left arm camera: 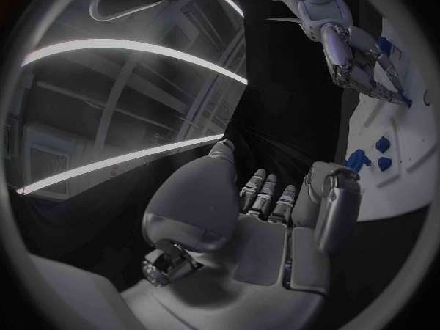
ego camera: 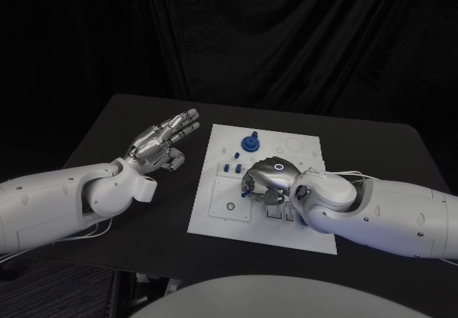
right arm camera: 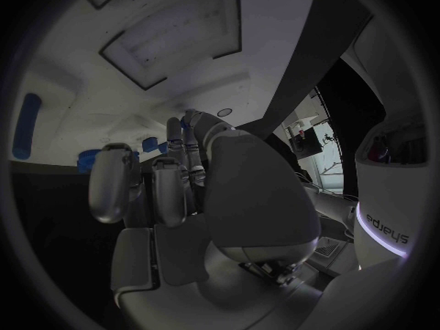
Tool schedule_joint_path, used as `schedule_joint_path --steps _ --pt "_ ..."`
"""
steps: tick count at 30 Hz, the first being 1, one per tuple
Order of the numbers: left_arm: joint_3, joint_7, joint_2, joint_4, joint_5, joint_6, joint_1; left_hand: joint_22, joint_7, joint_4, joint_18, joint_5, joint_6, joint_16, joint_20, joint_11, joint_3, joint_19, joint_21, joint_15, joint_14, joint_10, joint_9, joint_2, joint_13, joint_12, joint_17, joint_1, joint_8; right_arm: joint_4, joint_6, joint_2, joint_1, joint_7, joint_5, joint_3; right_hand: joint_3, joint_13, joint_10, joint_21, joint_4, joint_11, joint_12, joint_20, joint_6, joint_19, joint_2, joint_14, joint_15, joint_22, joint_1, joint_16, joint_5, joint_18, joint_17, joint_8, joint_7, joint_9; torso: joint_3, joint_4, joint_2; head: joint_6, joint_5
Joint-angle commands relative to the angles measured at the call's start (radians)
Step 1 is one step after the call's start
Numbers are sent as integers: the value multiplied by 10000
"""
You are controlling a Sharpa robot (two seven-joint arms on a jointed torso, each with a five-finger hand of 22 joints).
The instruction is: Assemble the parts on the task board
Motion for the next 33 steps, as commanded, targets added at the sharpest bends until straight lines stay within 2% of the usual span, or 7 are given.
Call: schedule_joint_path --steps 1,11,19,24,33 --pt "9 472 24 -4 48 196 -29 2633 11 -33 -138 51 53 34 98 77 -29 1052 30 85 -8 -26 -8 -8 -5 37 6 118 35 30 57 2 -53 -141 -102 -17 -57 -17 99 -46 -20 -12 -38 -20 70 -36 -65 294 -86 1704 -32 -30 -35 153 4 49 -9 23 -2 1 -1 2 7" --pt "9 381 42 -34 48 239 -44 2633 18 -94 -138 131 57 38 117 85 -26 1052 30 102 -10 -56 -16 -2 -9 45 6 201 32 75 132 18 -56 -97 -102 -17 -74 -20 122 -32 -24 -20 -44 -26 88 -29 -75 295 -93 1709 -36 -30 -62 149 4 55 -17 44 -4 1 -5 2 27" --pt "9 293 50 -56 48 259 -52 2633 28 -189 -138 259 95 83 150 85 -6 1052 30 165 -1 -77 -19 17 -8 66 15 315 33 81 142 72 -57 -53 -102 -17 -92 -48 108 -62 -14 -2 -114 -32 -62 -40 -93 284 -86 1700 -54 -49 -113 152 -34 -56 8 45 -5 2 -6 2 11" --pt "9 230 62 -71 48 288 -59 2633 36 -217 -138 293 120 96 164 89 1 1052 30 189 2 -81 -17 26 -8 74 17 346 37 82 124 98 -57 -33 -102 -17 -60 -63 104 -97 -51 6 -163 -33 -22 -56 -52 277 -83 1692 7 -56 56 158 -43 -64 13 84 -6 2 -6 2 8" --pt "8 152 82 -104 48 319 -73 2633 47 -249 -138 333 131 113 190 100 9 1052 30 216 6 -92 -18 42 -8 82 20 379 37 61 221 166 -57 -45 -102 -17 -76 -76 68 -184 -39 27 -201 -27 -54 -95 -65 252 -69 1667 -22 -93 93 176 -118 -97 30 90 -6 -2 -7 2 2"
